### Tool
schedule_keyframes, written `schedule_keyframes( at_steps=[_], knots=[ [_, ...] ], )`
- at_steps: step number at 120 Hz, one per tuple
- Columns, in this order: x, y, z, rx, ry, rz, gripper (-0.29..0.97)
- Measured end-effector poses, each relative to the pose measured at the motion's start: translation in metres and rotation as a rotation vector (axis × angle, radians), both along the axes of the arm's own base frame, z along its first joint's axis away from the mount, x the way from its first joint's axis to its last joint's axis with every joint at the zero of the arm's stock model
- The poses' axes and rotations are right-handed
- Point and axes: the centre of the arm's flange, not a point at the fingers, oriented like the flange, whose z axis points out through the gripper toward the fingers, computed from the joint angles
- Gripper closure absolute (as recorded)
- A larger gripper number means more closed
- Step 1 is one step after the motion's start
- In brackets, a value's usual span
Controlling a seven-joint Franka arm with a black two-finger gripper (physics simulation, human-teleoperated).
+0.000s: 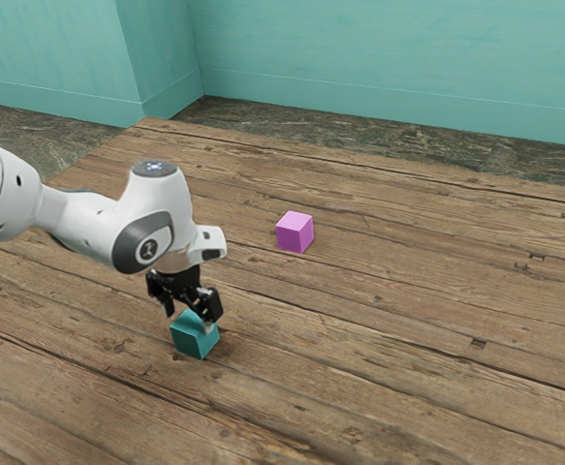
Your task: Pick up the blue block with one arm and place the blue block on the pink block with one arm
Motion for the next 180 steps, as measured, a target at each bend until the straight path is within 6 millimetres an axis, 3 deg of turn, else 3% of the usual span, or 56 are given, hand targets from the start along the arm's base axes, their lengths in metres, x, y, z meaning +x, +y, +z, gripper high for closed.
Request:
schedule_keyframes(
  at_steps=[114, 151, 180],
  knots=[
    [0.011, -0.001, -0.029, -0.004, 0.027, -0.004, 0.00],
    [0.011, -0.001, -0.031, -0.005, 0.030, -0.008, 0.25],
    [0.012, -0.001, -0.027, 0.000, 0.021, -0.007, 0.34]
  ],
)
